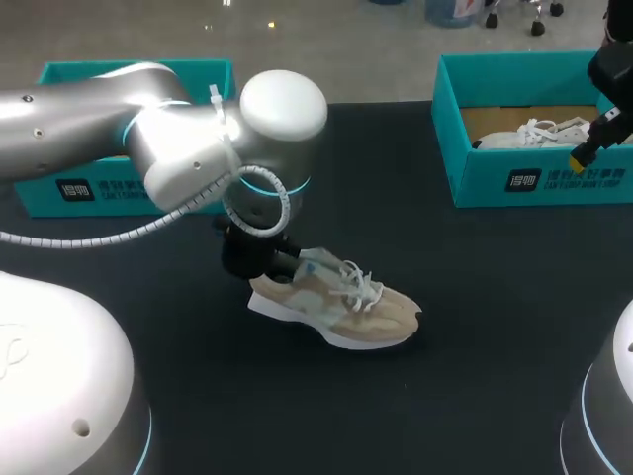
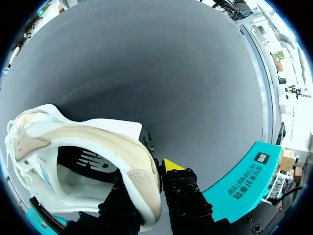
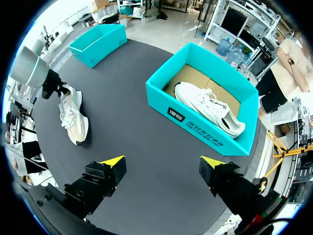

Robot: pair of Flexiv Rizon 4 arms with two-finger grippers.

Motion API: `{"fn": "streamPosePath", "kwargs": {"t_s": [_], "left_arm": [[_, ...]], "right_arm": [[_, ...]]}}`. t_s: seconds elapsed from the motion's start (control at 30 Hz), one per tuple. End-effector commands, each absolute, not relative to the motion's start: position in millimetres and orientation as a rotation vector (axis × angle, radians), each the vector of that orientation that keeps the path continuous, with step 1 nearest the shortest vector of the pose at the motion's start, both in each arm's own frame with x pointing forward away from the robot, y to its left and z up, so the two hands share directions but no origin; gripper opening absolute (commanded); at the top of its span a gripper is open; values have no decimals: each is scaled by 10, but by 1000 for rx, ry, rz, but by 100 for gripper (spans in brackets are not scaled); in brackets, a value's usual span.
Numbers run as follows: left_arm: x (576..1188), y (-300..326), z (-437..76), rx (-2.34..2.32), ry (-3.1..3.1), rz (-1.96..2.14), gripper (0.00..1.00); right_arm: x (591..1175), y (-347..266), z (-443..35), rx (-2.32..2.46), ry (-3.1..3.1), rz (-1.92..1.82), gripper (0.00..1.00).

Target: Take the shoe out of the shoebox, open the shoe tongue, remove and reinsert the insole, then place the shoe into the shoebox

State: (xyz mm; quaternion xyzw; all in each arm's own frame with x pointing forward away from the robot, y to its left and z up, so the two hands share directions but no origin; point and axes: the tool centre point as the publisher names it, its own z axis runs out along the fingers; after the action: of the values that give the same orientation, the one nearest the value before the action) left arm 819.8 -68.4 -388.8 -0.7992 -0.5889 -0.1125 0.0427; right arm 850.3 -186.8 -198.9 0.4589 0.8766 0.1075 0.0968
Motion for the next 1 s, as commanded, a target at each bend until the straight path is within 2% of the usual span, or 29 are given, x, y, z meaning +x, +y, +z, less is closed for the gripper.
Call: {"fn": "streamPosePath", "kwargs": {"t_s": [0.03,0.2,0.23,0.27,0.3,0.63,1.0], "left_arm": [[8210,-706,-3955,-2444,-1800,-325,0],[8189,-697,-3998,-2432,-1796,-314,0],[8178,-697,-3989,-2431,-1793,-311,27],[8170,-700,-3972,-2432,-1792,-310,50],[8168,-702,-3948,-2430,-1794,-307,100],[8105,-665,-3518,-2371,-2007,-247,100],[8092,-419,-3143,-1951,-2570,174,100]], "right_arm": [[8511,-1869,-1994,1359,2597,318,100],[8511,-1869,-1994,1359,2597,318,100],[8511,-1869,-1994,1359,2597,318,100],[8511,-1869,-1994,1359,2597,318,100],[8511,-1869,-1994,1359,2597,318,100],[8511,-1869,-1994,1359,2597,318,100],[8511,-1869,-1994,1359,2597,318,100]]}}
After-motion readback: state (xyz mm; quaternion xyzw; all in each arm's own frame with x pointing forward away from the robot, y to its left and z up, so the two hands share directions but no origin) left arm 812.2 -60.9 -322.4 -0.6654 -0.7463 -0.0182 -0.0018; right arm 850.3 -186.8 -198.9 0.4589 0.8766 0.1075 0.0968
